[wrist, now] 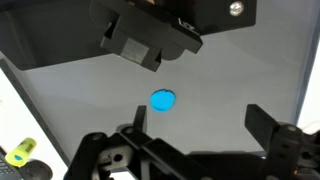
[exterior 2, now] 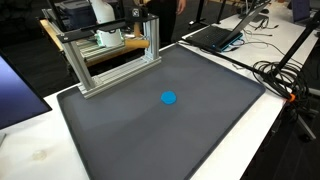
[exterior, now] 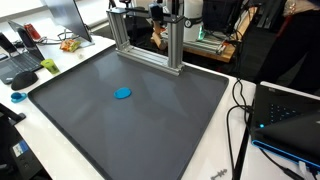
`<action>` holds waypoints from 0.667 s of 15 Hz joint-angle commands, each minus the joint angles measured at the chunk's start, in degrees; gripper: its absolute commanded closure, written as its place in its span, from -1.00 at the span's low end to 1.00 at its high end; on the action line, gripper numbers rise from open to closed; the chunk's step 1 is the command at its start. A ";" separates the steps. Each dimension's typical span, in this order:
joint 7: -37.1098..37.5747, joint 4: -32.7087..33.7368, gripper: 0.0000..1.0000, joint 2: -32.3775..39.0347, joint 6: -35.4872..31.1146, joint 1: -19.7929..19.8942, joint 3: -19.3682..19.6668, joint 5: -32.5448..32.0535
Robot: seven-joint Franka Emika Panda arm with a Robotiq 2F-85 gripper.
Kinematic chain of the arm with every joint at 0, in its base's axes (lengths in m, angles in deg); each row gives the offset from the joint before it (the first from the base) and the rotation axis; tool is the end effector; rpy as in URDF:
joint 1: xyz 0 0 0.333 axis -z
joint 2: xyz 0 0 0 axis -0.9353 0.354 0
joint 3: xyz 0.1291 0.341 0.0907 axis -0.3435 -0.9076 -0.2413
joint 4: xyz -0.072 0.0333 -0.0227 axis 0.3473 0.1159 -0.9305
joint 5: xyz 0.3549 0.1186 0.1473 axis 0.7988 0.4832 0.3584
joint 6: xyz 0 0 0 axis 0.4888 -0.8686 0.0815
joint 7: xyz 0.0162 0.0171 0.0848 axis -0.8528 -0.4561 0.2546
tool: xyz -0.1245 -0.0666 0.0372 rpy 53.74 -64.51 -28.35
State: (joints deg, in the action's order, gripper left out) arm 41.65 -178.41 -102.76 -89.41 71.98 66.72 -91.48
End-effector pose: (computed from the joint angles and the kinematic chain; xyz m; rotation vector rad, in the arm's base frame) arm 0.4093 0.0301 0.4871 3.0629 -0.3004 0.2953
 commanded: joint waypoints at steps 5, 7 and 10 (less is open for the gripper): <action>-4.34 7.17 -1.00 8.14 9.19 -2.92 0.87 1.03; -5.14 8.51 -1.00 9.26 13.33 -3.38 1.01 1.26; -6.59 9.64 -1.00 9.92 17.28 -3.98 1.32 2.07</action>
State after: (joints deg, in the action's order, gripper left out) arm 37.46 -171.22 -94.24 -76.38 69.28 66.79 -91.05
